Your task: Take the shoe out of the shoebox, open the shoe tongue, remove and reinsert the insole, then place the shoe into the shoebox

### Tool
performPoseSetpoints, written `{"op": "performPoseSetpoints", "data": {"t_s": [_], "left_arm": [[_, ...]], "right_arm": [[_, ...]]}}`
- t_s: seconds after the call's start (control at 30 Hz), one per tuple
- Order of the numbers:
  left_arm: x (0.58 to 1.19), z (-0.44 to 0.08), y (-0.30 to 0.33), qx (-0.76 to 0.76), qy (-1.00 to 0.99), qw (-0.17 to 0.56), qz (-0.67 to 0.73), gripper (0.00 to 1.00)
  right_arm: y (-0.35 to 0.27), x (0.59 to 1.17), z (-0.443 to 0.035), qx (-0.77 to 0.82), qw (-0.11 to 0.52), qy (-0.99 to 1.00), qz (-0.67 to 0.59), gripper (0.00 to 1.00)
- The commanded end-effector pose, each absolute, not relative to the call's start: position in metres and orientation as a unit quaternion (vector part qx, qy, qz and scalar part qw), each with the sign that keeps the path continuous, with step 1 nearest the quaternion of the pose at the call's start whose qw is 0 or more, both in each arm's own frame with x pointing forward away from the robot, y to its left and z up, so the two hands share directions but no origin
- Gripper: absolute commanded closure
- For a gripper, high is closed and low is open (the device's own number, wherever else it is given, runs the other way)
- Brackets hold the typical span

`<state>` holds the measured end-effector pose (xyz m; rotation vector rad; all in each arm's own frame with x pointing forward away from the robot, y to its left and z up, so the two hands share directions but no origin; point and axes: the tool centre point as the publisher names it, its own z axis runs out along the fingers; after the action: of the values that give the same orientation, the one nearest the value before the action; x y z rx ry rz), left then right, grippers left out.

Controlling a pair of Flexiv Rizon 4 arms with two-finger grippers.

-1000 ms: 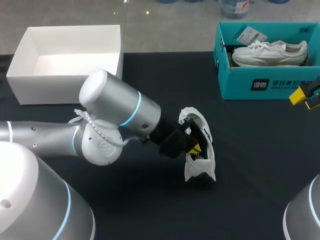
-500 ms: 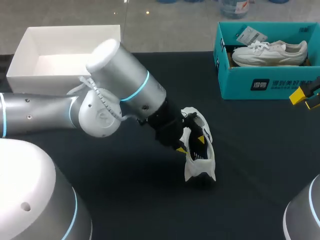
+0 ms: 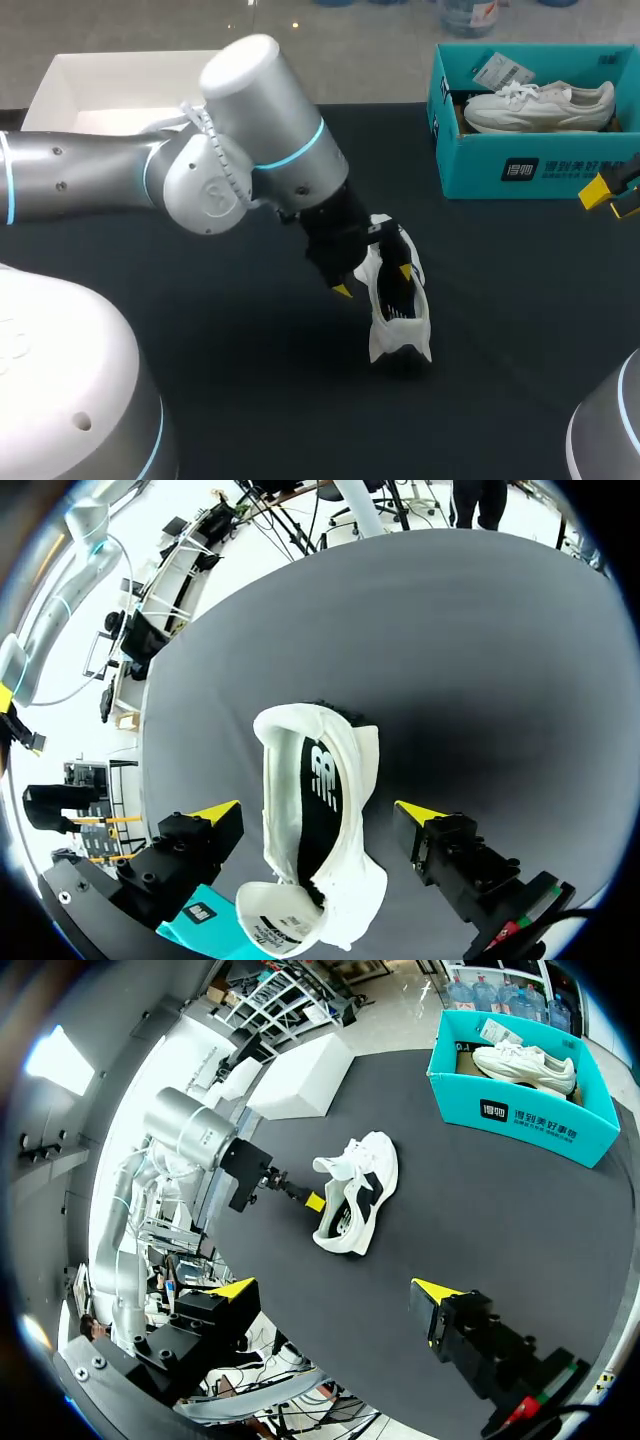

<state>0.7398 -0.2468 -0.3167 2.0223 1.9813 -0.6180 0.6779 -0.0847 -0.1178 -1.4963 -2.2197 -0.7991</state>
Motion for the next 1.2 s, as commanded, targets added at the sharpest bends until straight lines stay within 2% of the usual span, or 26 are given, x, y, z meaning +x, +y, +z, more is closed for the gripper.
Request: {"op": "performPoseSetpoints", "data": {"t_s": [0.03,0.07,0.1,0.13,0.7,1.2], "left_arm": [[0.739,-0.317,-0.249,0.693,0.679,0.12,-0.208,0.0],[0.739,-0.317,-0.249,0.693,0.679,0.12,-0.208,0.07],[0.739,-0.317,-0.249,0.693,0.679,0.12,-0.208,0.71],[0.74,-0.315,-0.248,0.694,0.678,0.116,-0.214,1.0],[0.729,-0.322,-0.257,0.705,0.675,0.126,-0.178,1.0],[0.727,-0.362,-0.281,0.717,0.673,0.131,-0.124,1.0]], "right_arm": [[-0.084,0.679,-0.118,-0.528,0.174,-0.783,-0.28,0.0],[-0.084,0.679,-0.118,-0.528,0.174,-0.783,-0.28,0.0],[-0.084,0.679,-0.118,-0.528,0.174,-0.783,-0.28,0.0],[-0.084,0.679,-0.118,-0.528,0.174,-0.783,-0.28,0.0],[-0.084,0.679,-0.118,-0.528,0.174,-0.783,-0.28,0.0],[-0.084,0.679,-0.118,-0.528,0.174,-0.783,-0.28,0.0]]}}
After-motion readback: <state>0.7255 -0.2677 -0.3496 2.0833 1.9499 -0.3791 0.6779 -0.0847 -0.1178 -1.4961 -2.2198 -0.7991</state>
